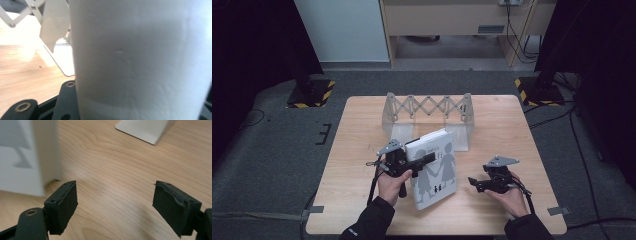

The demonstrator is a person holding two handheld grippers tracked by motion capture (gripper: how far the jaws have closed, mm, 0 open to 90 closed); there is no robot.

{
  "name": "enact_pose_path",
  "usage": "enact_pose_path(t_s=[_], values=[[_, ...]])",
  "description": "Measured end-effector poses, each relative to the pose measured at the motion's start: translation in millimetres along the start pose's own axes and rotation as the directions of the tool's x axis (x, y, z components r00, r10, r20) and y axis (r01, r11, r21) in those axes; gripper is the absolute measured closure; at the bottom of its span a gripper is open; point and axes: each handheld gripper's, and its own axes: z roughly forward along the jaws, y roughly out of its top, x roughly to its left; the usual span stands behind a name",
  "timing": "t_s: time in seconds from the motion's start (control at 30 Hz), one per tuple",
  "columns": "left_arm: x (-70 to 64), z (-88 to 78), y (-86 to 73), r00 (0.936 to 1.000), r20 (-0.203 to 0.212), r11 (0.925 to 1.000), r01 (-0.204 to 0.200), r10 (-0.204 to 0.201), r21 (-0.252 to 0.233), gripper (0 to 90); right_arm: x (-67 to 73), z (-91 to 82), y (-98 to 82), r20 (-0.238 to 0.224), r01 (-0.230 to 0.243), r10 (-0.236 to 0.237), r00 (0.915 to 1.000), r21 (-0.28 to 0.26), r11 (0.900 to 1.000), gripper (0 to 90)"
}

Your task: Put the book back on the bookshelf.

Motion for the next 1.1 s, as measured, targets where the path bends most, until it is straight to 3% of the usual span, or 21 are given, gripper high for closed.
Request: enact_pose_path(t_s=[0.23,0.5,0.67,0.87,0.97,1.1], values=[[2.4,-14.4,12.0,0.9970,-0.073,0.9995,-0.026,0.028,0.017,51.1,-10.6,-3.0,-4.4,0.061,-0.023,0.022,0.9979,0.008,1.000,19.2],[-0.3,-26.7,25.0,0.9818,-0.147,0.9925,-0.116,0.120,0.039,51.1,-17.6,-2.7,-8.2,0.125,-0.012,0.009,0.9921,0.025,1.000,17.1],[3.8,-39.8,35.7,0.9783,-0.179,0.9941,-0.108,0.105,-0.007,51.1,-21.2,-2.1,-10.7,0.142,-0.018,0.012,0.9898,0.038,0.999,15.4],[6.6,-53.8,48.7,0.9601,-0.244,0.9877,-0.151,0.136,-0.042,51.1,-23.7,0.3,-13.5,0.169,-0.015,0.006,0.9856,0.051,0.999,13.1],[9.3,-58.7,53.7,0.9566,-0.262,0.9870,-0.148,0.127,-0.062,51.1,-24.7,3.3,-16.0,0.181,-0.011,-0.005,0.9834,0.087,0.996,11.7],[12.9,-61.7,59.1,0.9504,-0.284,0.9852,-0.153,0.126,-0.077,51.1,-25.7,5.6,-18.8,0.187,-0.019,0.002,0.9824,0.093,0.996,8.6]])
